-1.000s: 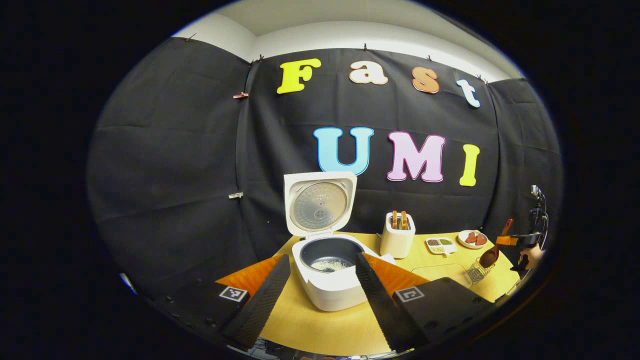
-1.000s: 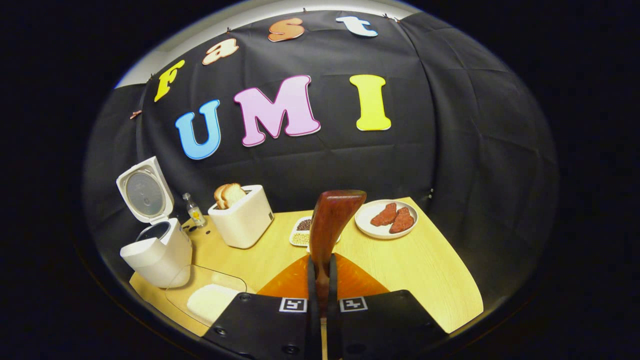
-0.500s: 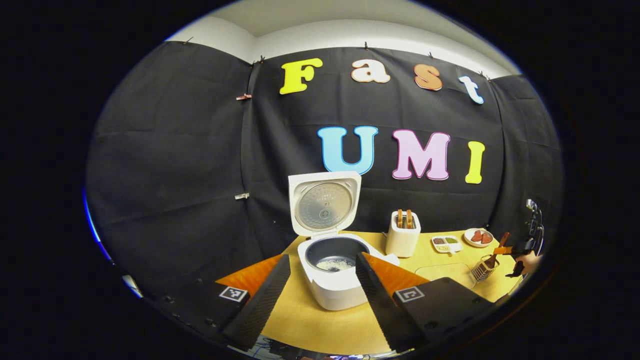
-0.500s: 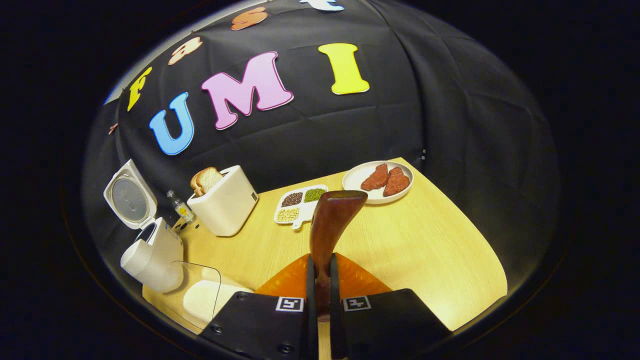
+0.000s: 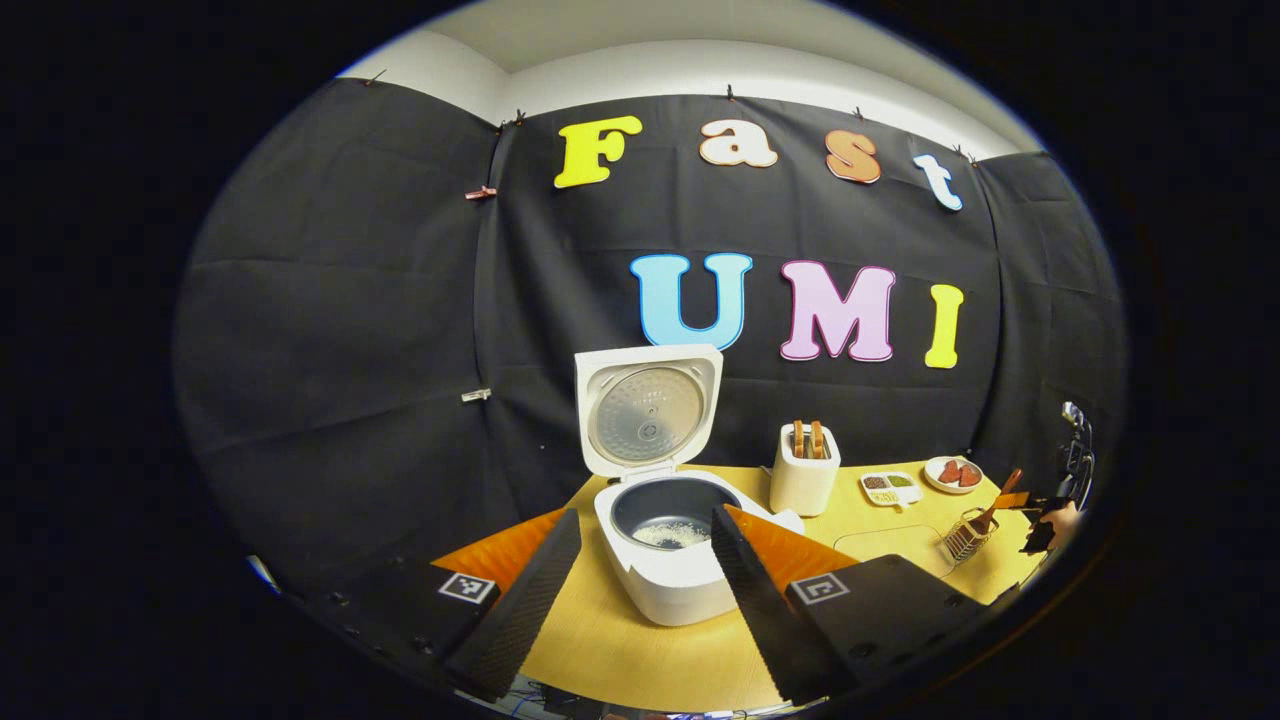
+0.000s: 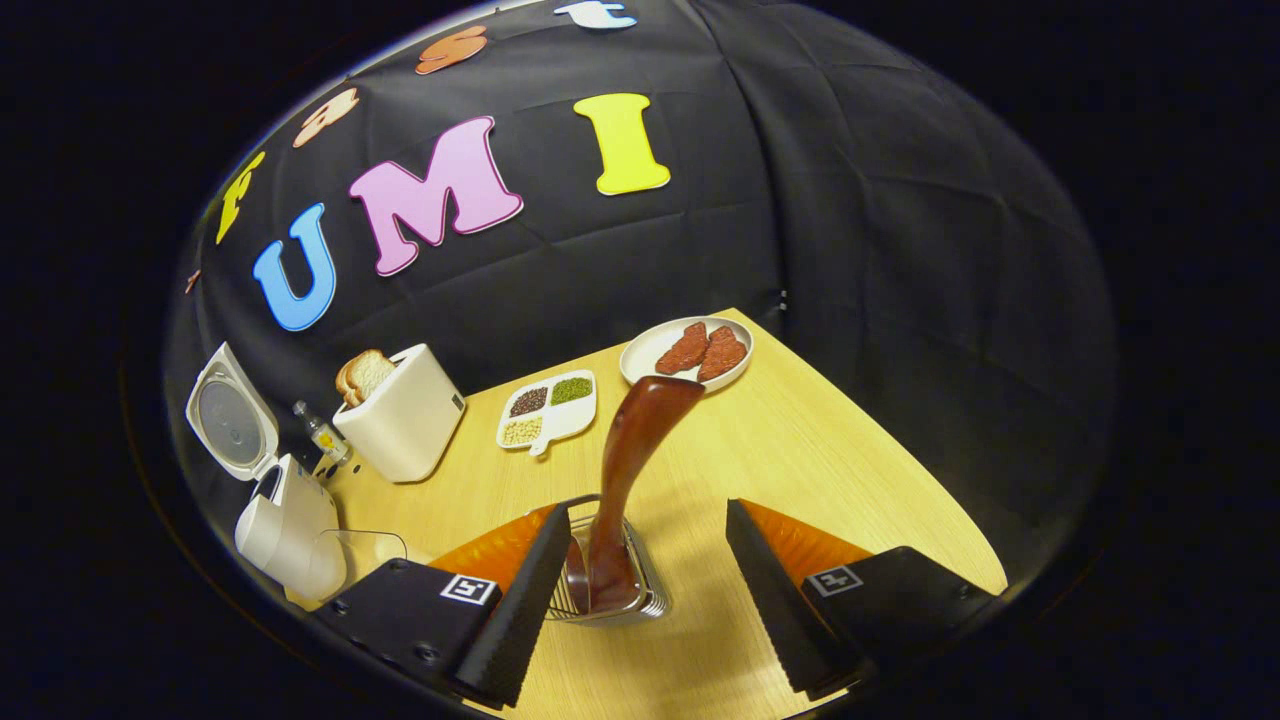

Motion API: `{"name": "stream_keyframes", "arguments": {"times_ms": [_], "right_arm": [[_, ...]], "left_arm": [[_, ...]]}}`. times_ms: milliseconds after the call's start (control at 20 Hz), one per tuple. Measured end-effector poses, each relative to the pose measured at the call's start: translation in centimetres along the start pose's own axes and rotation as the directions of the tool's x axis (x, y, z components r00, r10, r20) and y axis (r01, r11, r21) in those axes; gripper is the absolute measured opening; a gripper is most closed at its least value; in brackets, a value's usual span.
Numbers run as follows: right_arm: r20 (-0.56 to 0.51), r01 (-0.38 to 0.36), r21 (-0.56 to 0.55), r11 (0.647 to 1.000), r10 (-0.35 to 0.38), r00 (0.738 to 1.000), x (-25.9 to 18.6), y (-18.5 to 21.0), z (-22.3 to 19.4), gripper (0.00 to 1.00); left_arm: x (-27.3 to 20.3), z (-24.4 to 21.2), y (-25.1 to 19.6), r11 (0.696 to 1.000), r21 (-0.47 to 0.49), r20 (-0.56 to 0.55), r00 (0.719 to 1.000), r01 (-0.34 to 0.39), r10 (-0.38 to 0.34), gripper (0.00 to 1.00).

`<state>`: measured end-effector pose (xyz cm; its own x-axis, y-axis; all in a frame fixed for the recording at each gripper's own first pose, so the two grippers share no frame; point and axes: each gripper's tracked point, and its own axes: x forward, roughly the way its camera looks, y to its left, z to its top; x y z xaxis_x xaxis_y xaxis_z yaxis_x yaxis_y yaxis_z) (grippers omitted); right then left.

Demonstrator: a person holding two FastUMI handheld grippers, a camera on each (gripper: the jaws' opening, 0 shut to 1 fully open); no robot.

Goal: Close the left gripper, press the button to open the rice cooker; take a wooden spoon from the chopstick holder with the right hand, scoop a spoonful of rice and pour it into the rice cooker, then put the wooden spoon back into the chopstick holder.

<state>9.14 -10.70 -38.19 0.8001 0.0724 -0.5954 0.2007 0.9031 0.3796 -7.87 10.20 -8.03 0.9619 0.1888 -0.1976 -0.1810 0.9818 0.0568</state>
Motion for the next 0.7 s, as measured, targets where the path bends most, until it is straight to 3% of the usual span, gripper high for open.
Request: {"name": "stream_keyframes", "arguments": {"times_ms": [300,550,700], "right_arm": [[0.066,0.017,-0.008,1.000,-0.017,0.998,-5.9,0.4,1.0,0.96],[0.176,-0.017,-0.050,0.999,0.026,0.984,-12.0,4.4,4.1,0.96],[0.229,-0.053,-0.060,0.997,0.066,0.971,-15.1,7.5,5.3,0.96]], "left_arm": [[2.9,2.9,0.1,0.997,0.020,0.063,0.995,0.072,-0.073,0.92],[7.2,9.8,-0.2,0.990,0.075,0.199,0.971,0.123,-0.136,0.91],[11.2,14.6,0.6,0.987,0.123,0.274,0.952,0.106,-0.137,0.92]]}}
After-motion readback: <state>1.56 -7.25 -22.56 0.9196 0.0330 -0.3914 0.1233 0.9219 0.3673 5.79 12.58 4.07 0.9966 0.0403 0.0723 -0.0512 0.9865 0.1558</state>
